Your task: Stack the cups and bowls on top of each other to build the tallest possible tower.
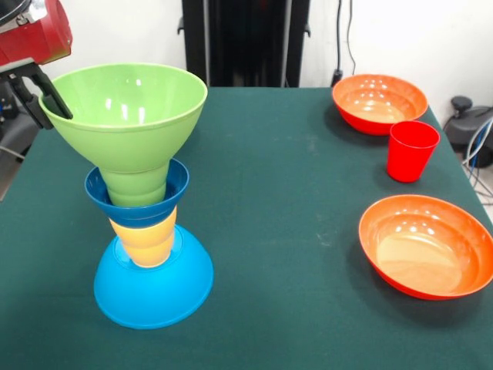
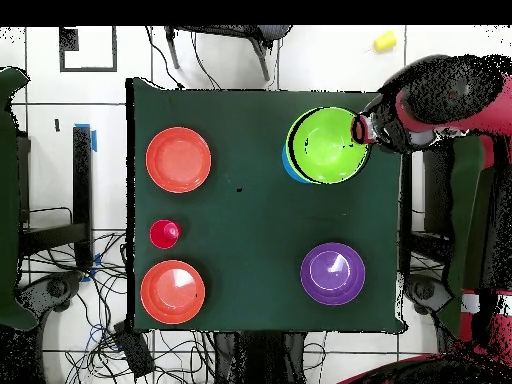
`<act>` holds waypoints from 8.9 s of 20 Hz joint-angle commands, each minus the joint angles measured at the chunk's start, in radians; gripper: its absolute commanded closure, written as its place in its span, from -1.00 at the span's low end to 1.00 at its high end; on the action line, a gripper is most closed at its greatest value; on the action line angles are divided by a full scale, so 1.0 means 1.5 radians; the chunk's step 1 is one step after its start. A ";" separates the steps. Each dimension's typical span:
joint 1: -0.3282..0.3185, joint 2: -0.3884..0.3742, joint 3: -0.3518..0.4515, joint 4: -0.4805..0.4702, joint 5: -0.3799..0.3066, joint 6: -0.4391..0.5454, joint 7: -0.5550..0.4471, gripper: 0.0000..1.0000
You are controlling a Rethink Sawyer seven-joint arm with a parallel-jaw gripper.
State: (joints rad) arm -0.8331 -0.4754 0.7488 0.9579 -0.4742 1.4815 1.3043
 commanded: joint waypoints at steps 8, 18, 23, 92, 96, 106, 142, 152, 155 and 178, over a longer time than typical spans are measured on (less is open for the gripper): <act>0.032 0.023 -0.044 0.027 -0.048 0.019 -0.095 -1.00; 0.033 0.025 -0.045 0.025 -0.045 0.023 -0.097 -1.00; 0.033 0.025 -0.046 0.024 -0.044 0.021 -0.100 -1.00; 0.047 0.034 -0.057 -0.005 -0.051 0.039 -0.084 1.00; 0.051 0.034 -0.062 -0.008 -0.053 0.044 -0.082 1.00; 0.063 0.037 -0.077 -0.022 -0.061 0.058 -0.079 1.00; 0.095 0.048 -0.126 -0.061 -0.075 0.125 -0.093 1.00; 0.092 0.048 -0.126 -0.060 -0.068 0.119 -0.093 1.00; 0.093 0.050 -0.126 -0.064 -0.066 0.122 -0.093 1.00; 0.072 0.046 -0.097 -0.040 -0.012 0.041 -0.084 1.00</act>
State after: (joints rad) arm -0.7329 -0.4624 0.6152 0.8583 -0.4640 1.5953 1.3043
